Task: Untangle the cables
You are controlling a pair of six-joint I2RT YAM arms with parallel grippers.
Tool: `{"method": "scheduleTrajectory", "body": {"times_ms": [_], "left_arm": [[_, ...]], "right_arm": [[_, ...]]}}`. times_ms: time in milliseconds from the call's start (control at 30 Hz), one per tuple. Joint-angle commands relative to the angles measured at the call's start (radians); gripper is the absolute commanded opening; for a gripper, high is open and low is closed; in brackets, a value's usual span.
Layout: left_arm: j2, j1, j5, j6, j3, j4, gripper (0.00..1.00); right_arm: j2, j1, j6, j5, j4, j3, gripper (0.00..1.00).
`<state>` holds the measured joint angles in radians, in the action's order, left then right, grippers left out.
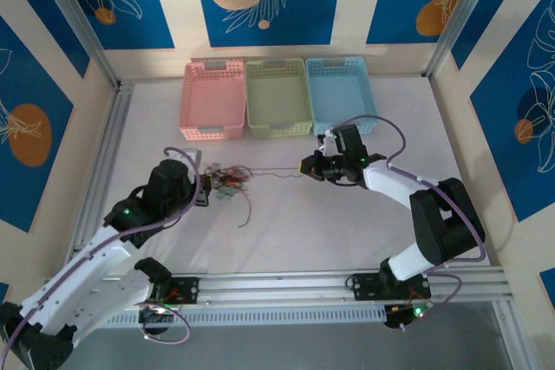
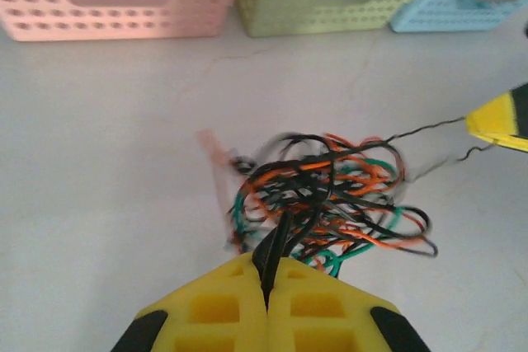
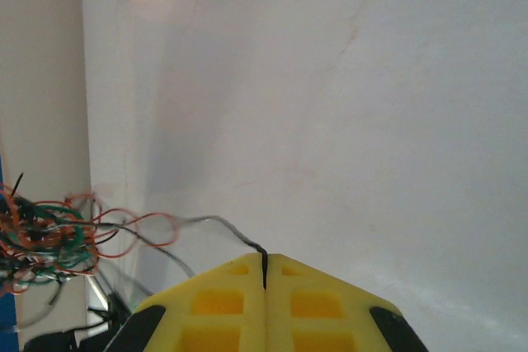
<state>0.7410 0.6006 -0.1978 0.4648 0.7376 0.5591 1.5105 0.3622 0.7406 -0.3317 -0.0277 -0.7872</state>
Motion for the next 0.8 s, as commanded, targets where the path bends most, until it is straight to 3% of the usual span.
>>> {"method": "scheduleTrajectory", "body": {"times_ms": [0, 300, 500, 600, 767], "left_arm": [[-0.053, -0.019, -0.160, 0.009, 0.043, 0.093, 0.00], [-0.007, -0.021, -0.036, 0.009, 0.001, 0.003, 0.03], [0.064, -0.023, -0.019, 0.000, -0.002, -0.017, 0.02], [0.068, -0.023, -0.086, 0.010, 0.004, 0.014, 0.01], [0.021, -0.034, -0.230, 0.018, 0.068, 0.123, 0.00]], "right_arm": [[-0.034, -0.049, 0.073, 0.013, 0.031, 0.046, 0.00], [-0.041, -0.075, 0.098, -0.010, 0.067, 0.072, 0.00], [-0.075, -0.101, 0.120, -0.004, 0.094, 0.109, 0.00], [-0.126, -0.131, 0.130, 0.021, 0.097, 0.142, 0.00], [-0.320, -0.180, 0.064, 0.224, -0.056, 0.176, 0.00]]}}
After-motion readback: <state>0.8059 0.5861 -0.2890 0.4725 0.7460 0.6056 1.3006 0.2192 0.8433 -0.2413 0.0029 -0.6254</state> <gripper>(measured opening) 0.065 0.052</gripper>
